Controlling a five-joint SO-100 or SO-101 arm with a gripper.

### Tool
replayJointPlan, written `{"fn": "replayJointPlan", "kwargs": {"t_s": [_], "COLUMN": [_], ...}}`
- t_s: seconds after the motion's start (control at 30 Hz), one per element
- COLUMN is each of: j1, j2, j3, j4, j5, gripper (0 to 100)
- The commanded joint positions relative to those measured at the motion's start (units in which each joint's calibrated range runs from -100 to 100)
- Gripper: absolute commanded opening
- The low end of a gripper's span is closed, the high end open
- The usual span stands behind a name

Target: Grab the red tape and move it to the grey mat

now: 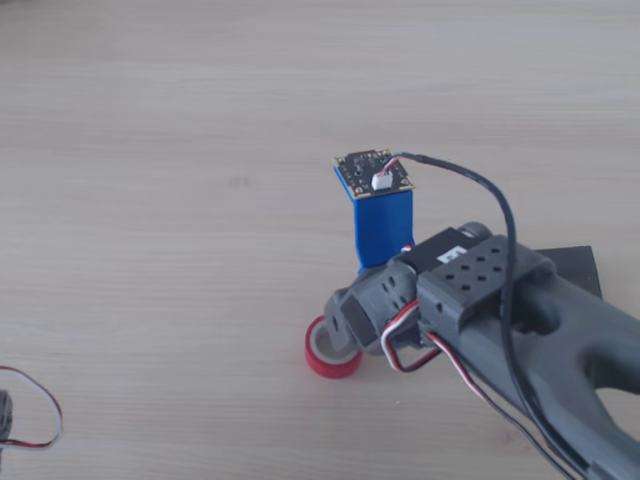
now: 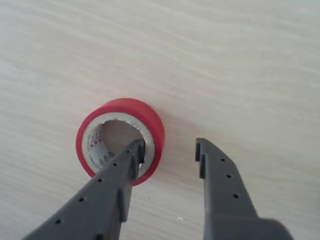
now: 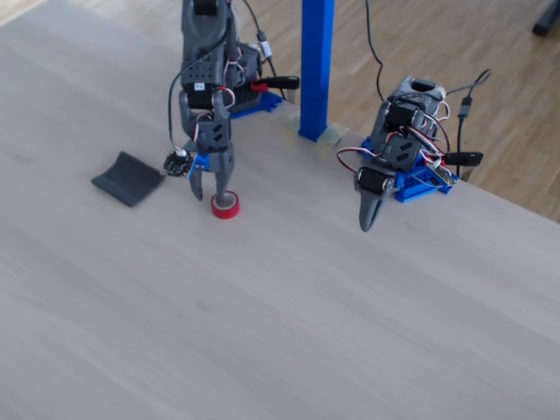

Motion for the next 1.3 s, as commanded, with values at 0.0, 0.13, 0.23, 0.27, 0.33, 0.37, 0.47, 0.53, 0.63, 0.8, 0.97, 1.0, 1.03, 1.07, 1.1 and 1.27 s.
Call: {"fn": "replayJointPlan", "kwargs": {"t_s": [0.0, 0.13, 0.23, 0.27, 0.33, 0.37, 0.47, 0.53, 0.63, 0.8, 0.97, 1.0, 1.03, 1.07, 1.1, 1.27], "j1": [0.7, 0.8, 0.8, 0.8, 0.8, 0.8, 0.8, 0.8, 0.8, 0.7, 0.1, 0.0, 0.0, -0.1, -0.1, -0.2], "j2": [0.3, 0.5, 1.4, 1.7, 1.8, 1.8, 1.8, 1.5, 1.1, 1.0, -0.6, -1.4, -2.4, -3.4, -4.5, -9.0], "j3": [-1.2, -0.9, -1.0, -1.1, -1.1, -1.1, -1.1, -1.0, -1.0, -1.1, -1.1, -1.0, -0.8, -0.6, -0.4, -0.3], "j4": [-0.7, -3.3, -4.7, -4.8, -4.9, -4.9, -4.9, -4.9, -4.9, -5.0, -5.1, -5.1, -5.1, -5.0, -5.0, -4.9], "j5": [-0.3, -0.2, 0.0, 0.0, 0.1, 0.1, 0.1, 0.1, -0.1, -0.3, -1.9, -1.9, -1.7, -1.7, -1.7, -1.6], "gripper": [16, 16, 16, 16, 16, 16, 16, 16, 9, 2, 2, 2, 2, 2, 2, 2]}}
